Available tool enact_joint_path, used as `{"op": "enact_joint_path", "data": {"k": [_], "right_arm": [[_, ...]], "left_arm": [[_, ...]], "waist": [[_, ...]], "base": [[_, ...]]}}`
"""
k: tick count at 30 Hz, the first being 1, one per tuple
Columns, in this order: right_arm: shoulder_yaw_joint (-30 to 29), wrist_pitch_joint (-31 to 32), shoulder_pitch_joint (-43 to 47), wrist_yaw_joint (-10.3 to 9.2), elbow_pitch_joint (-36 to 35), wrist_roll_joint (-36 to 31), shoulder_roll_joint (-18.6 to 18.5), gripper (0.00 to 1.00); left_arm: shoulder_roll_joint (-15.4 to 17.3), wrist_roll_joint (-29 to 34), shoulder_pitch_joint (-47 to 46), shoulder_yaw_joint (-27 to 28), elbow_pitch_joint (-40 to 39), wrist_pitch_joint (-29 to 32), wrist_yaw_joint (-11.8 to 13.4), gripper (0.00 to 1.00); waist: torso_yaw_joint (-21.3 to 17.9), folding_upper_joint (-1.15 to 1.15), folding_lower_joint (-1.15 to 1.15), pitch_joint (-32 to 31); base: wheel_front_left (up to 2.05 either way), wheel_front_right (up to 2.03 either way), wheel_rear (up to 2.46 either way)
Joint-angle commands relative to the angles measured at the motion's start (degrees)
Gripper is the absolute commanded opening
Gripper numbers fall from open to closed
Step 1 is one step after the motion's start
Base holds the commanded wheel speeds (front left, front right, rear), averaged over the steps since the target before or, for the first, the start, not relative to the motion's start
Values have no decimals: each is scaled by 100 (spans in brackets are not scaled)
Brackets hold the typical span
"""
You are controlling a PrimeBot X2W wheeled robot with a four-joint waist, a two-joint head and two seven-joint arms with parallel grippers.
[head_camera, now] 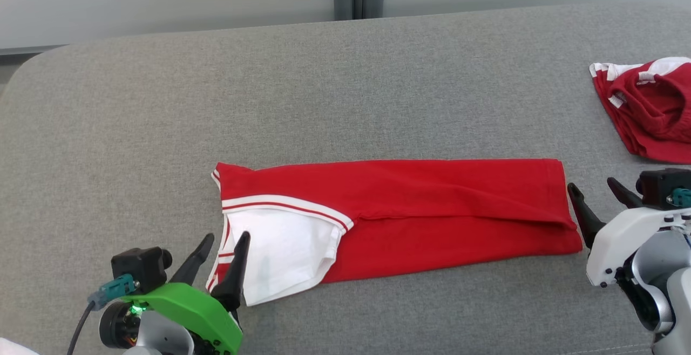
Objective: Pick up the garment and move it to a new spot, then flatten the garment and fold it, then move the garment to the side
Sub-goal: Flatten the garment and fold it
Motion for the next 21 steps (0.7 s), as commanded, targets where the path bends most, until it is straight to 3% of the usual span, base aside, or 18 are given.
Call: {"op": "enact_joint_path", "data": {"k": [1, 13, 21], "right_arm": [[-99, -58, 136, -11, -89, -30, 50, 100], [-559, 372, 640, -11, -664, -213, 252, 100], [-483, 709, 298, -11, -129, -182, 230, 100]], "left_arm": [[-48, 127, 86, 31, 6, -158, 52, 100], [-364, 560, -185, 113, 302, -1028, 414, 100], [-533, 590, -251, 155, 540, -1285, 532, 100]], "waist": [[-2, 0, 0, -13], [-26, 0, 0, -142], [233, 0, 0, -182]], "base": [[0, 0, 0], [0, 0, 0], [0, 0, 0]]}}
